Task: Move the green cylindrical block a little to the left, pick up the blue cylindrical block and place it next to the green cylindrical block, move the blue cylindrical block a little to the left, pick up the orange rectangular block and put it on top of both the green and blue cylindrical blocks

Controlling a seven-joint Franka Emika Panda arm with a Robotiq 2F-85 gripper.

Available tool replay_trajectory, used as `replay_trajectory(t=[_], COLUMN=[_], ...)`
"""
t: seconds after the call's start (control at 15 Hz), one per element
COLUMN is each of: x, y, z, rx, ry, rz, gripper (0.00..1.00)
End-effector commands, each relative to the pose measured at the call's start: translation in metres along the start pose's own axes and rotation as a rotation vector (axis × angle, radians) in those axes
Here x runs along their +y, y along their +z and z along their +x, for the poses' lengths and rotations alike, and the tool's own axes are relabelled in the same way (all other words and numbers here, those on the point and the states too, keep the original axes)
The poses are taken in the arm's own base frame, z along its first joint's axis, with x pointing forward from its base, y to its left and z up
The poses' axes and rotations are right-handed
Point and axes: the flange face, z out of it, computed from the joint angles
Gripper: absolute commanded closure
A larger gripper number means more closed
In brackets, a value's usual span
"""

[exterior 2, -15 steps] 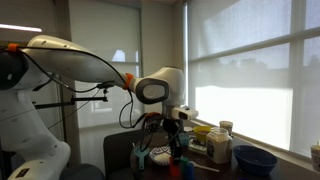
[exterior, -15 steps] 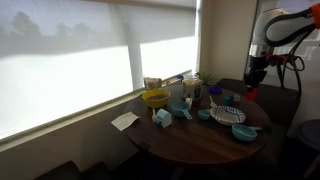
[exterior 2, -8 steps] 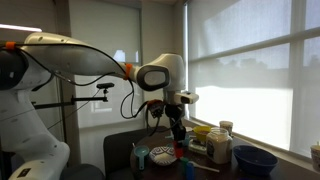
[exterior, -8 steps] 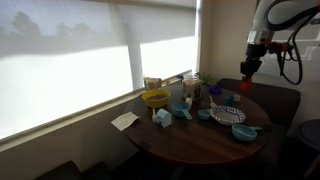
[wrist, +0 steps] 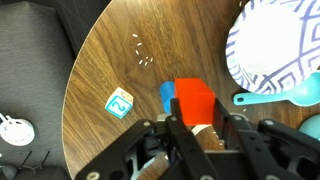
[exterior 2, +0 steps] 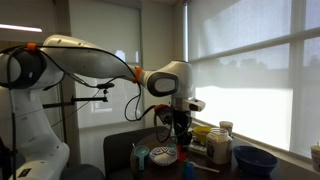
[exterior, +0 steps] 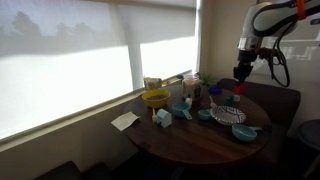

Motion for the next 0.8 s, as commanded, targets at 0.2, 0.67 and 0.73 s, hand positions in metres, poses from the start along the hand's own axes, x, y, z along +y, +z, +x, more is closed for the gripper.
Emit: replay_trajectory(t=[0.2, 0.67, 0.73], x=[-0.007, -0.017, -0.018], y=[0.006, 0.013, 0.013], z=[0.023, 0.034, 0.035], rx=[0.000, -0.007, -0.007], ry=[-0.033, -0.043, -0.044], rz=[0.001, -0.006, -0.007], gripper=[0.92, 0.92, 0.92])
